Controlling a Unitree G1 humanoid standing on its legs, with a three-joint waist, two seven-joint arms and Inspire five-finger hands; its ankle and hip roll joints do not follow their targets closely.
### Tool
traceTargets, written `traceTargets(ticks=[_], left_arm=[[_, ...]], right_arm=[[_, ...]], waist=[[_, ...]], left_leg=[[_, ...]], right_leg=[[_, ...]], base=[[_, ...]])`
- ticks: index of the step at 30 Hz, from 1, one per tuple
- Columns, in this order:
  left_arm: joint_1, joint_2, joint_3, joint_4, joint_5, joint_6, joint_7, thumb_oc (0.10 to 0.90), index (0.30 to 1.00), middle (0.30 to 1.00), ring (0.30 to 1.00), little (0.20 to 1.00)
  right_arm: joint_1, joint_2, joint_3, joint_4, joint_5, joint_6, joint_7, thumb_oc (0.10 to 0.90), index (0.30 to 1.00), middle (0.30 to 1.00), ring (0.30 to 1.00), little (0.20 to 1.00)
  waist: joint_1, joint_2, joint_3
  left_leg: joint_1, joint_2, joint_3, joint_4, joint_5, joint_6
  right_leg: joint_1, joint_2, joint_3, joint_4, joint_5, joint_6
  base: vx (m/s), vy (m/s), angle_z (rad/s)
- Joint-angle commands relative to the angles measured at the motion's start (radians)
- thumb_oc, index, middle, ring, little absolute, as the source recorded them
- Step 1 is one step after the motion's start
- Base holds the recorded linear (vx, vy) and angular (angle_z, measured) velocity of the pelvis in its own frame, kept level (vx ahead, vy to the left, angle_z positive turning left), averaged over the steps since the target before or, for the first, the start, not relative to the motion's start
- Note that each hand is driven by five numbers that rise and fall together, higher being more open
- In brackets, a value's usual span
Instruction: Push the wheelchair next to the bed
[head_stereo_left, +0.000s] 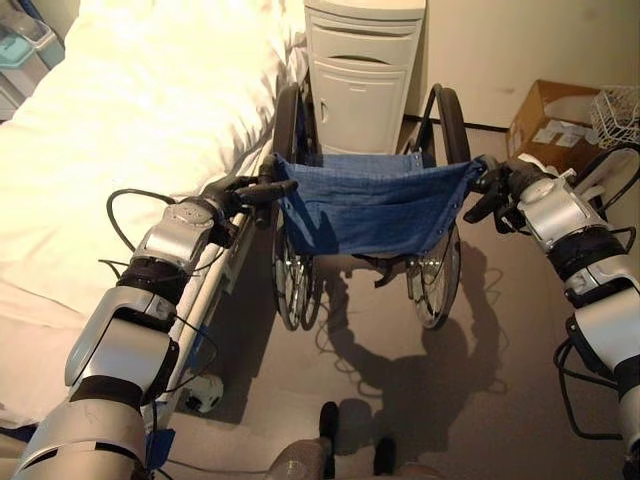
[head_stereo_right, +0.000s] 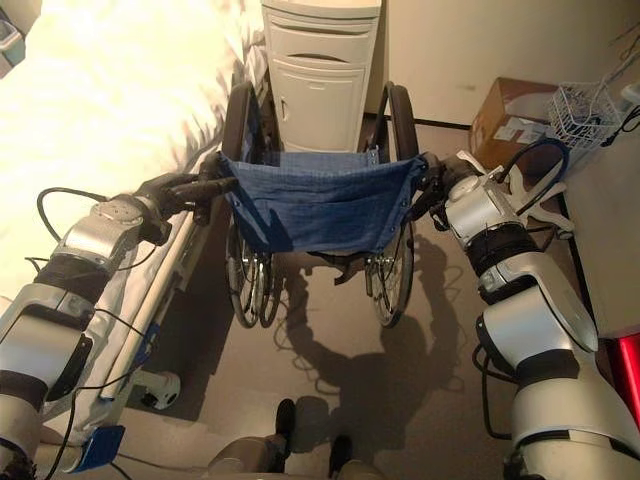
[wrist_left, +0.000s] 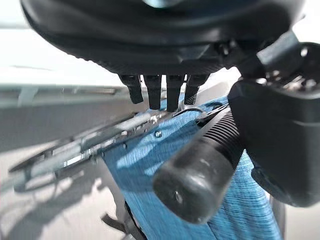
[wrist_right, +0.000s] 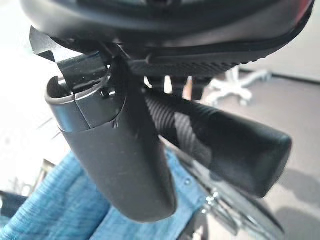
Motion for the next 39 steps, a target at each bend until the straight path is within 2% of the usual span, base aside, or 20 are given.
traceTargets(ticks=[1,4,10,14,21,23,25,26,27,29,30,31,33,34,36,39], left_arm=[[0.05,0.088,-0.021,-0.011,-0.07,-0.043,0.004,0.8,0.9,0.9,0.9,0.9],[0.074,0.121,0.023,-0.017,-0.178,-0.066,-0.003,0.8,0.9,0.9,0.9,0.9],[0.133,0.166,0.089,-0.001,-0.307,-0.076,-0.019,0.8,0.9,0.9,0.9,0.9],[0.171,0.181,0.137,0.057,-0.398,-0.093,-0.038,0.8,0.9,0.9,0.9,0.9],[0.235,0.182,0.203,0.114,-0.472,-0.12,-0.087,0.8,0.9,0.9,0.9,0.9],[0.257,0.177,0.218,0.122,-0.488,-0.138,-0.098,0.8,0.9,0.9,0.9,0.9],[0.295,0.164,0.247,0.126,-0.517,-0.199,-0.094,0.8,0.9,0.9,0.9,0.9],[0.319,0.153,0.271,0.119,-0.534,-0.258,-0.078,0.8,0.9,0.9,0.9,0.9],[0.327,0.15,0.276,0.114,-0.536,-0.269,-0.072,0.8,0.9,0.9,0.9,0.9],[0.406,0.1,0.329,0.075,-0.575,-0.366,-0.007,0.8,0.9,0.9,0.9,0.9],[0.418,0.089,0.335,0.067,-0.59,-0.38,0.004,0.8,0.9,0.9,0.9,0.9],[0.46,0.044,0.361,0.05,-0.624,-0.42,0.014,0.8,0.9,0.9,0.9,0.9],[0.512,-0.005,0.387,0.027,-0.694,-0.454,0.031,0.8,0.9,0.9,0.9,0.9],[0.565,-0.066,0.412,0.01,-0.757,-0.482,0.032,0.8,0.9,0.9,0.9,0.9],[0.627,-0.125,0.445,0.0,-0.778,-0.481,0.026,0.8,0.9,0.9,0.9,0.9],[0.688,-0.178,0.461,0.005,-0.744,-0.46,0.008,0.8,0.9,0.9,0.9,0.9]], right_arm=[[-0.123,0.09,0.02,-0.105,0.101,-0.106,-0.05,0.8,0.9,0.9,0.9,0.9],[-0.151,0.019,0.023,-0.131,0.108,-0.127,-0.097,0.8,0.9,0.9,0.9,0.9],[-0.15,-0.093,0.001,-0.138,0.177,-0.148,-0.119,0.8,0.9,0.9,0.9,0.9],[-0.134,-0.177,-0.023,-0.106,0.228,-0.171,-0.097,0.8,0.9,0.9,0.9,0.9],[-0.073,-0.261,-0.089,-0.061,0.32,-0.206,-0.05,0.8,0.9,0.9,0.9,0.9],[-0.042,-0.275,-0.115,-0.051,0.329,-0.214,-0.03,0.8,0.9,0.9,0.9,0.9],[0.021,-0.297,-0.16,-0.046,0.337,-0.213,-0.004,0.8,0.9,0.9,0.9,0.9],[0.079,-0.31,-0.2,-0.038,0.327,-0.227,0.012,0.8,0.9,0.9,0.9,0.9],[0.097,-0.312,-0.213,-0.039,0.323,-0.232,0.016,0.8,0.9,0.9,0.9,0.9],[0.25,-0.303,-0.321,-0.039,0.307,-0.274,0.005,0.8,0.9,0.9,0.9,0.9],[0.272,-0.296,-0.337,-0.039,0.302,-0.28,-0.001,0.8,0.9,0.9,0.9,0.9],[0.337,-0.274,-0.382,-0.039,0.293,-0.308,-0.023,0.8,0.9,0.9,0.9,0.9],[0.408,-0.25,-0.431,-0.048,0.302,-0.329,-0.046,0.8,0.9,0.9,0.9,0.9],[0.472,-0.215,-0.482,-0.053,0.35,-0.341,-0.086,0.8,0.9,0.9,0.9,0.9],[0.549,-0.169,-0.563,-0.065,0.435,-0.36,-0.126,0.8,0.9,0.9,0.9,0.9],[0.635,-0.119,-0.649,-0.073,0.481,-0.365,-0.15,0.8,0.9,0.9,0.9,0.9]], waist=[[0.069,-0.019,-0.027],[0.061,-0.025,-0.055],[0.045,-0.035,-0.092],[0.027,-0.047,-0.115],[0.007,-0.057,-0.125],[0.003,-0.059,-0.126],[-0.004,-0.06,-0.126],[-0.009,-0.06,-0.123],[-0.01,-0.06,-0.123],[-0.013,-0.064,-0.121],[-0.013,-0.065,-0.121],[-0.013,-0.067,-0.117],[-0.012,-0.069,-0.116],[-0.012,-0.071,-0.113],[-0.012,-0.074,-0.108],[-0.014,-0.077,-0.103]], left_leg=[[0.043,0.011,0.042,0.039,-0.045,-0.049],[0.071,0.012,0.044,0.017,-0.042,-0.053],[0.097,0.015,0.05,0.006,-0.046,-0.055],[0.111,0.014,0.059,-0.002,-0.052,-0.055],[0.123,0.019,0.071,-0.005,-0.063,-0.056],[0.123,0.021,0.076,-0.006,-0.065,-0.056],[0.125,0.022,0.08,-0.007,-0.068,-0.056],[0.125,0.023,0.083,-0.007,-0.07,-0.055],[0.126,0.024,0.084,-0.007,-0.071,-0.055],[0.127,0.026,0.082,-0.007,-0.075,-0.053],[0.127,0.026,0.081,-0.007,-0.076,-0.052],[0.128,0.025,0.078,-0.007,-0.079,-0.05],[0.131,0.026,0.076,-0.007,-0.082,-0.048],[0.135,0.028,0.075,-0.007,-0.086,-0.047],[0.138,0.03,0.078,-0.007,-0.092,-0.046],[0.143,0.03,0.08,-0.006,-0.1,-0.043]], right_leg=[[-0.042,-0.114,0.027,0.132,0.06,0.083],[-0.035,-0.108,0.03,0.131,0.075,0.088],[-0.038,-0.105,0.037,0.14,0.106,0.098],[-0.039,-0.101,0.042,0.142,0.122,0.103],[-0.044,-0.094,0.053,0.139,0.124,0.103],[-0.046,-0.094,0.052,0.138,0.126,0.104],[-0.051,-0.093,0.057,0.14,0.126,0.103],[-0.055,-0.093,0.055,0.142,0.128,0.103],[-0.056,-0.093,0.055,0.142,0.127,0.103],[-0.059,-0.091,0.056,0.141,0.122,0.098],[-0.06,-0.091,0.056,0.141,0.122,0.097],[-0.06,-0.09,0.056,0.14,0.122,0.095],[-0.059,-0.089,0.056,0.137,0.118,0.092],[-0.057,-0.089,0.055,0.136,0.113,0.089],[-0.056,-0.089,0.054,0.137,0.107,0.086],[-0.057,-0.088,0.054,0.141,0.101,0.085]], base=[[0.03,-0.013,0.1],[0.04,-0.015,0.04],[0.03,-0.019,0.15],[0.01,-0.018,0.32],[-0.01,-0.029,-0.02],[0.0,0.0,0.0],[-0.01,-0.012,0.03],[0.0,0.0,0.0],[-0.01,-0.028,0.05],[0.0,-0.034,0.02],[0.0,-0.039,0.01],[0.01,-0.03,0.01],[0.01,-0.013,-0.07],[0.02,-0.035,-0.13],[0.01,-0.039,-0.03],[0.0,-0.033,0.03]])
